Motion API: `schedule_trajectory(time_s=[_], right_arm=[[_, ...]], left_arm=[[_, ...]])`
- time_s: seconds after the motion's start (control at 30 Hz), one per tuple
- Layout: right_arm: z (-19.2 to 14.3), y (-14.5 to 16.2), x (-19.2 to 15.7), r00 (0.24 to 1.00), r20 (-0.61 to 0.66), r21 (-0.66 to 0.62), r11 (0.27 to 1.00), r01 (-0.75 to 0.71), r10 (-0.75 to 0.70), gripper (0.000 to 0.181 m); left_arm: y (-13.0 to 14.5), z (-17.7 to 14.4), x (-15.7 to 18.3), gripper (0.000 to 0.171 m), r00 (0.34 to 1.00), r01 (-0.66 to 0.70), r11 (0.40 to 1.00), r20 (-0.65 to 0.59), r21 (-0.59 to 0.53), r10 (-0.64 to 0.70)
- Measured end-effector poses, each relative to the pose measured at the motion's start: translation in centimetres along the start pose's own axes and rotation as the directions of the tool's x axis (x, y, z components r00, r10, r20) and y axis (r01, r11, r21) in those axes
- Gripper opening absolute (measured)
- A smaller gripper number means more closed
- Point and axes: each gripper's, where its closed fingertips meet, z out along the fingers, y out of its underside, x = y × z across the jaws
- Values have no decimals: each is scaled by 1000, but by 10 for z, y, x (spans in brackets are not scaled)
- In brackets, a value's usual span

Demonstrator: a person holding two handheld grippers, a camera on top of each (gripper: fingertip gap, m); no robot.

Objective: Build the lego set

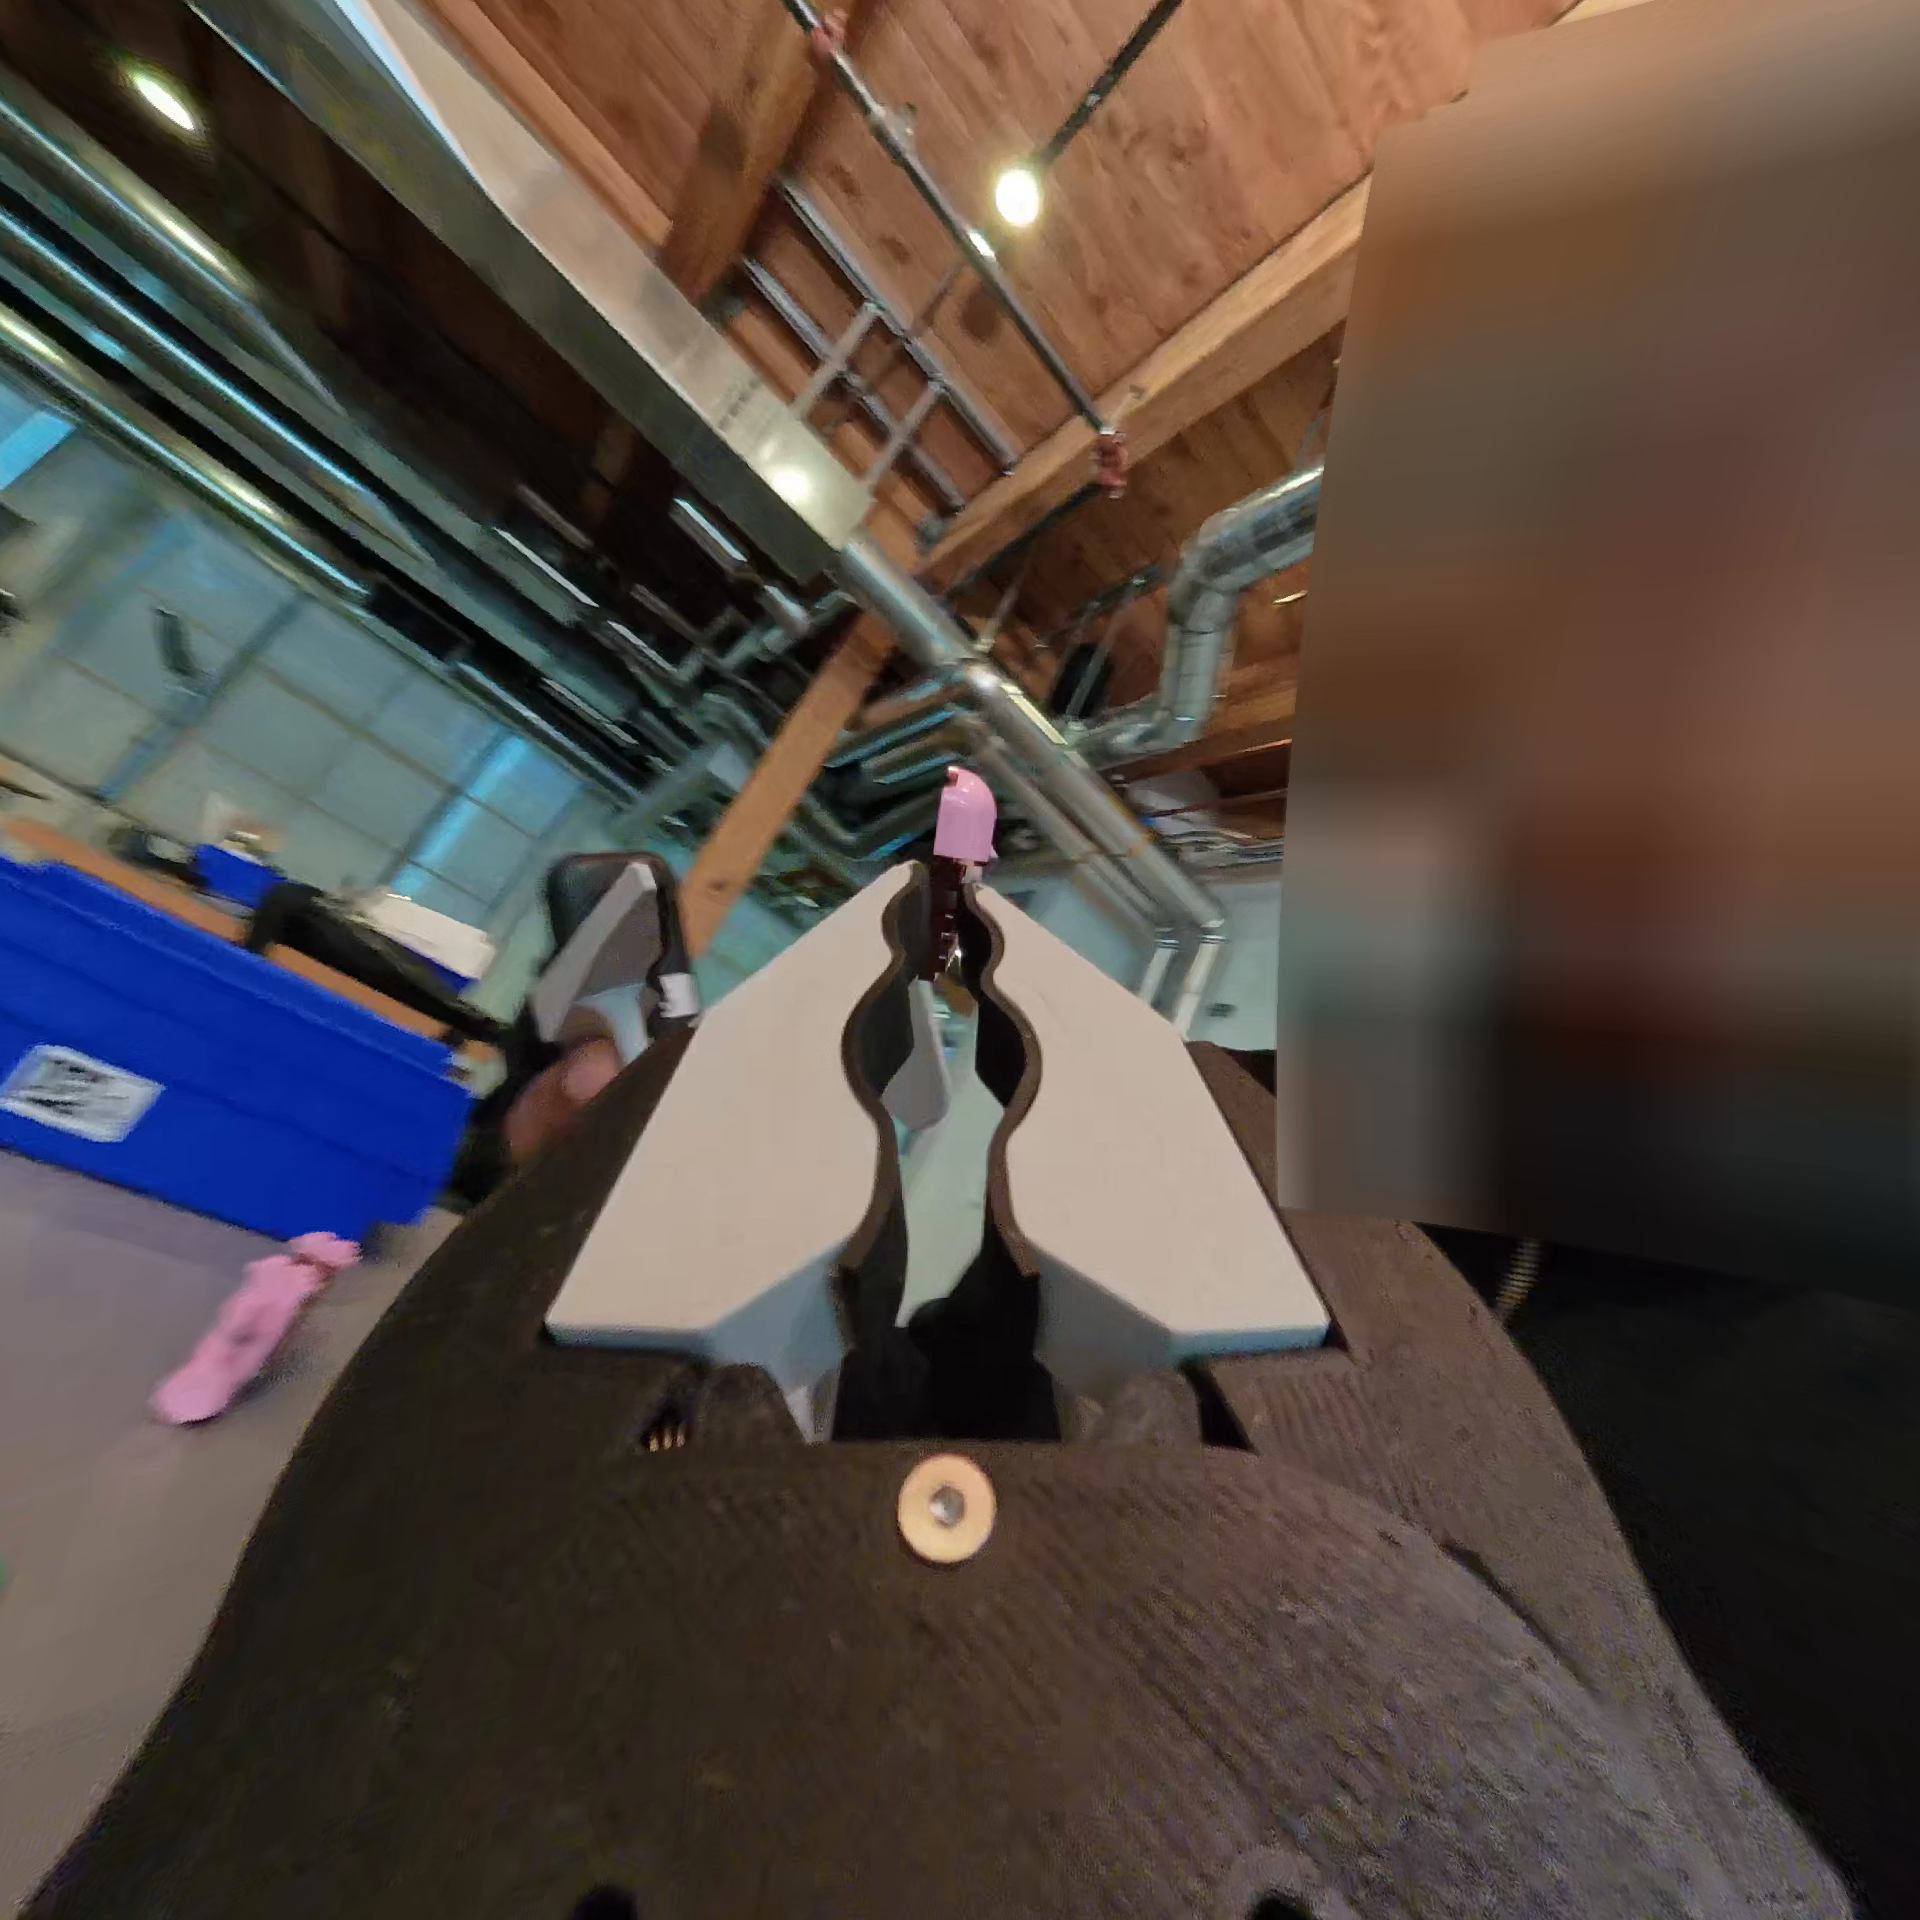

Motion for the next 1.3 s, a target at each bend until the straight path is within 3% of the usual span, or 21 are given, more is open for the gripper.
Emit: schedule_trajectory(time_s=[0.13, 0.23, 0.37, 0.47, 0.53, 0.6, 0.73, 0.8, 0.97, 1.1, 1.17, 1.3], right_arm=[[-6, -8, -3, 983, -83, 0, 987, 163, -162, 45], [-7, -7, 1, 922, -178, -81, 939, 335, -344, 30], [-8, -2, 1, 862, -191, -143, 882, 449, -470, 31], [-15, -4, 1, 779, -197, -190, 803, 566, -596, 45], [-19, -3, -1, 684, -176, -244, 704, 667, -708, 54], [-22, 3, -4, 547, -121, -317, 555, 769, -828, 57], [-27, 10, -4, 112, -4, -437, 103, 894, -994, 45], [-29, 15, -2, -16, 80, -475, -52, 878, -997, 40], [-33, 15, -5, -101, 182, -491, -179, 852, -978, 35], [-35, 14, -9, -87, 225, -479, -188, 857, -970, 28], [-36, 15, -11, -85, 245, -468, -195, 862, -966, 17], [-37, 15, -11, -80, 276, -479, -209, 852, -958, 15]], left_arm=[[-5, -7, -11, 0, 979, -142, 989, 142, -38, 146], [-4, -6, -12, 0, 971, -170, 983, 161, -62, 178], [1, -4, -13, 0, 980, -131, 989, 145, -64, 139], [4, -2, -12, 0, 988, -95, 992, 117, -83, 104], [8, -1, -12, 0, 993, -56, 994, 96, -98, 65], [12, 1, -12, 0, 997, -21, 994, 73, -109, 29], [23, 5, -10, 0, 999, 3, 985, 51, -173, 6], [27, 6, -11, 0, 999, 0, 981, 52, -194, 10], [32, 8, -10, 0, 993, -77, 966, 67, -245, 96], [42, 11, -8, 0, 995, -69, 955, 52, -289, 87], [44, 12, -8, 0, 996, -56, 954, 43, -293, 72], [43, 11, -8, 0, 993, -87, 953, 55, -291, 108]])
